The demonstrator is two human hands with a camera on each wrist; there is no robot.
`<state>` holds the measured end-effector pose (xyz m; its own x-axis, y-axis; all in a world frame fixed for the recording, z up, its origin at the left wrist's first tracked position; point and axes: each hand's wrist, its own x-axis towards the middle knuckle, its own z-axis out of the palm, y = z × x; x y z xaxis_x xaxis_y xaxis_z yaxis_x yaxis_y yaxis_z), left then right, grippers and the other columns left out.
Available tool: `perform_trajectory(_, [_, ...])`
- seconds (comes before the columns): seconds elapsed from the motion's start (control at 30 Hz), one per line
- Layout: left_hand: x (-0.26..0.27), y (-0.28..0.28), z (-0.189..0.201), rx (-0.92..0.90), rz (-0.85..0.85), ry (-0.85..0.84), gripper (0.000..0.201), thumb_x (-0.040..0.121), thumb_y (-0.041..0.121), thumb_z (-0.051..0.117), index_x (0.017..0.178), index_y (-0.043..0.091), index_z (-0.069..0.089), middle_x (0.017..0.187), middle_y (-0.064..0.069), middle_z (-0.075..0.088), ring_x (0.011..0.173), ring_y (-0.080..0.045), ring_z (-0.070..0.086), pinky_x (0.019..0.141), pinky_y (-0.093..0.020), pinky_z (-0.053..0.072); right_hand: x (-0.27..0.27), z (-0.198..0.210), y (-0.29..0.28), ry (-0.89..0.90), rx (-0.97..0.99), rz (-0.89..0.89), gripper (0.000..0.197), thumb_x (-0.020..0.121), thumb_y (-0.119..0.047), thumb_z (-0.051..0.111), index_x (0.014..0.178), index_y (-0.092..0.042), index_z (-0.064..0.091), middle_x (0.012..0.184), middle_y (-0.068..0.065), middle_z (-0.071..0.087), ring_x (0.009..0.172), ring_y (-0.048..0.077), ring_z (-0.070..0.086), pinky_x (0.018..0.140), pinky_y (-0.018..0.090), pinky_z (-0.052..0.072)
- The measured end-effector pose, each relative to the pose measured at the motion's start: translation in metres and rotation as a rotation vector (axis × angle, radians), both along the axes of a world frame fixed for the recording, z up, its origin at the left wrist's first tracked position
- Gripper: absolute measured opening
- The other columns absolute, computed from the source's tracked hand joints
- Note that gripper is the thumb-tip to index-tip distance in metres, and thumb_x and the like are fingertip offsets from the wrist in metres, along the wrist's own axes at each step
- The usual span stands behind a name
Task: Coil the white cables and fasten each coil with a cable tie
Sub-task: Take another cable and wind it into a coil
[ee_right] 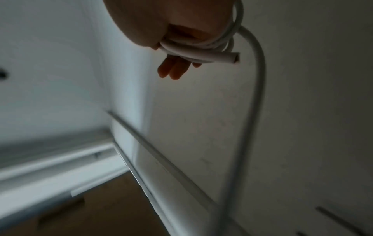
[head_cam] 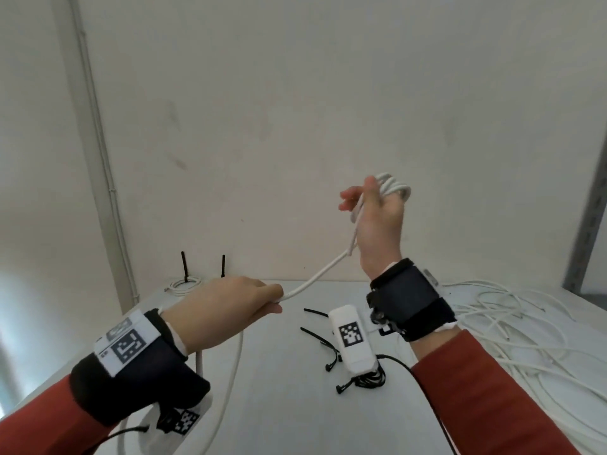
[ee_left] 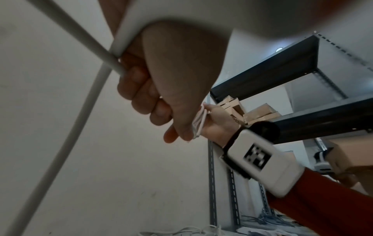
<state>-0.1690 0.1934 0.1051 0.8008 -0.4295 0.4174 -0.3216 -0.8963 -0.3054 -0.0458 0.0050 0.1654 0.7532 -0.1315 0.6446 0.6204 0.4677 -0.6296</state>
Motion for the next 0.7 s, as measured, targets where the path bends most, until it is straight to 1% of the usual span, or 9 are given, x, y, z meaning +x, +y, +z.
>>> perform_trajectory(0.03, [-0.002, 0.0, 0.001, -0.004, -0.035, -0.012, 0.044, 0.088, 0.064, 0.001, 0.082, 0.031, 0.03, 0.074, 0.008, 0.054, 0.059, -0.018, 0.054, 0.041, -0.018, 0.015, 0.0, -0.007, 0.005, -0.055, -0.157, -0.089, 0.029, 0.102, -0.017, 0.042, 0.082, 0.002, 0.053, 0.062, -0.004, 0.065, 0.049, 0.009, 0.055, 0.055, 0.022, 0.046])
perform_trajectory(0.1, [-0.004, 0.0, 0.003, -0.027, -0.083, -0.027, 0.038, 0.092, 0.059, 0.01, 0.084, 0.03, 0.034, 0.071, 0.008, 0.054, 0.057, -0.02, 0.053, 0.041, -0.027, 0.03, 0.0, -0.02, 0.009, -0.183, -0.492, -0.229, 0.027, 0.1, -0.021, 0.045, 0.085, 0.0, 0.055, 0.062, -0.008, 0.064, 0.049, 0.006, 0.055, 0.056, 0.028, 0.047])
perform_trajectory(0.17, [-0.008, 0.007, 0.01, -0.06, -0.095, -0.072, 0.043, 0.093, 0.059, 0.01, 0.088, 0.029, 0.04, 0.071, 0.007, 0.055, 0.057, -0.021, 0.055, 0.046, -0.033, 0.042, 0.0, -0.029, 0.007, -0.34, -0.827, -0.285, 0.023, 0.099, -0.024, 0.047, 0.097, -0.001, 0.052, 0.062, -0.011, 0.062, 0.052, 0.006, 0.057, 0.059, 0.034, 0.047])
perform_trajectory(0.27, [-0.013, 0.028, 0.024, -0.058, -0.109, -0.167, 0.046, 0.096, 0.056, 0.012, 0.092, 0.026, 0.047, 0.071, 0.004, 0.059, 0.055, -0.022, 0.057, 0.044, -0.033, 0.045, -0.005, -0.036, -0.001, -0.525, -1.228, -0.257, 0.025, 0.099, -0.026, 0.046, 0.11, -0.004, 0.044, 0.07, -0.004, 0.066, 0.064, 0.021, 0.063, 0.066, 0.044, 0.05])
perform_trajectory(0.33, [-0.014, 0.039, 0.03, -0.055, -0.122, -0.188, 0.036, 0.096, 0.052, 0.021, 0.093, 0.028, 0.047, 0.073, 0.004, 0.061, 0.057, -0.023, 0.057, 0.045, -0.032, 0.045, -0.012, -0.041, -0.004, -0.552, -1.387, -0.182, 0.021, 0.099, -0.028, 0.045, 0.105, -0.009, 0.042, 0.071, 0.001, 0.063, 0.065, 0.025, 0.06, 0.068, 0.047, 0.048])
perform_trajectory(0.4, [-0.013, 0.043, 0.033, -0.073, -0.116, -0.183, 0.033, 0.094, 0.05, 0.027, 0.096, 0.028, 0.051, 0.078, 0.005, 0.063, 0.062, -0.024, 0.058, 0.049, -0.034, 0.047, -0.023, -0.044, -0.005, -0.531, -1.445, -0.086, 0.018, 0.1, -0.03, 0.044, 0.092, -0.014, 0.039, 0.07, 0.003, 0.056, 0.064, 0.026, 0.054, 0.067, 0.045, 0.046])
perform_trajectory(0.53, [-0.01, 0.039, 0.037, -0.113, -0.097, -0.182, 0.037, 0.094, 0.054, 0.023, 0.097, 0.03, 0.051, 0.084, 0.007, 0.063, 0.067, -0.022, 0.058, 0.053, -0.038, 0.049, -0.042, -0.045, -0.005, -0.415, -1.281, 0.136, 0.041, 0.099, -0.042, 0.034, 0.075, -0.015, 0.054, 0.057, -0.003, 0.046, 0.057, -0.005, 0.052, 0.057, 0.016, 0.034])
perform_trajectory(0.63, [-0.009, 0.036, 0.038, -0.126, -0.081, -0.2, 0.044, 0.094, 0.059, 0.017, 0.093, 0.029, 0.049, 0.08, 0.008, 0.059, 0.065, -0.019, 0.055, 0.051, -0.034, 0.045, -0.045, -0.048, -0.004, -0.282, -1.201, 0.325, 0.051, 0.089, -0.052, 0.053, 0.07, -0.005, 0.062, 0.05, 0.001, 0.042, 0.041, 0.003, 0.038, 0.048, 0.014, 0.031])
perform_trajectory(0.7, [-0.005, 0.036, 0.036, -0.149, -0.073, -0.196, 0.048, 0.093, 0.061, 0.014, 0.09, 0.027, 0.047, 0.077, 0.006, 0.057, 0.064, -0.02, 0.053, 0.051, -0.033, 0.043, -0.044, -0.047, -0.005, -0.184, -1.107, 0.481, 0.045, 0.085, -0.043, 0.063, 0.071, 0.0, 0.06, 0.048, -0.001, 0.038, 0.04, 0.009, 0.031, 0.041, 0.017, 0.028])
